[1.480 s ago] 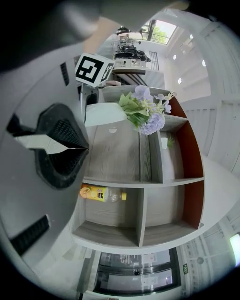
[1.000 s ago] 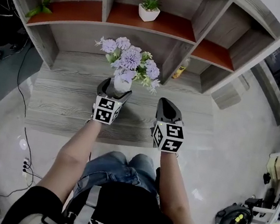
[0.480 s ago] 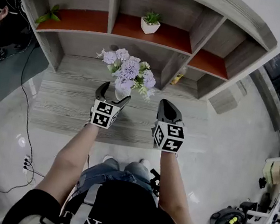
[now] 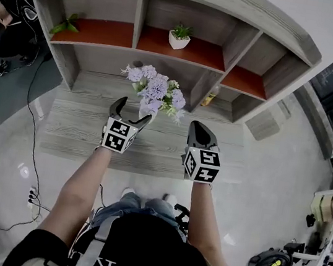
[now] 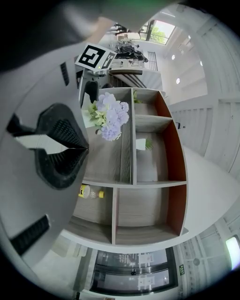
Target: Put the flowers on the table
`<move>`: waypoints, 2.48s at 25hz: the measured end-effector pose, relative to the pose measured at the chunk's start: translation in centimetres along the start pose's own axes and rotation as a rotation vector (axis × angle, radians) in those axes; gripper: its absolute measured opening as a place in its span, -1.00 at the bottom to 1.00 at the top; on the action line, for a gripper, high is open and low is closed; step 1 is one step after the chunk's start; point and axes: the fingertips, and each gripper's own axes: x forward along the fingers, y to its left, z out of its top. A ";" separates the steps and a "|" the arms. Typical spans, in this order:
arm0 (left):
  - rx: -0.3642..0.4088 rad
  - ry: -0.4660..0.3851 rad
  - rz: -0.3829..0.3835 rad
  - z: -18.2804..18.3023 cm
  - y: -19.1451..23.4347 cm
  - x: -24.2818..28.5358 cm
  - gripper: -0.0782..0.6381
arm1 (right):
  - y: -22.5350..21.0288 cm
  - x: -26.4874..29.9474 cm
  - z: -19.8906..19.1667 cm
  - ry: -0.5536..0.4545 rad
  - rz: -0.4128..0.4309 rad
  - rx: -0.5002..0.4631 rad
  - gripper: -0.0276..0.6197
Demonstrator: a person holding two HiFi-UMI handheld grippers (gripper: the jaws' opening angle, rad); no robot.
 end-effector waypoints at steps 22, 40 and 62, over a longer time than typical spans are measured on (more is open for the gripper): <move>0.008 -0.086 0.010 6.5 -0.7 -9.1 0.46 | -0.4 -3.5 5.1 -0.068 0.016 -0.171 -0.87; 0.134 -0.393 0.289 19.6 3.6 -15.4 -0.66 | -0.5 -5.7 15.3 -0.277 0.051 -0.236 -0.87; 0.112 -0.445 0.288 23.3 5.5 -15.9 -0.75 | -1.1 -5.8 18.8 -0.345 0.078 -0.162 -0.87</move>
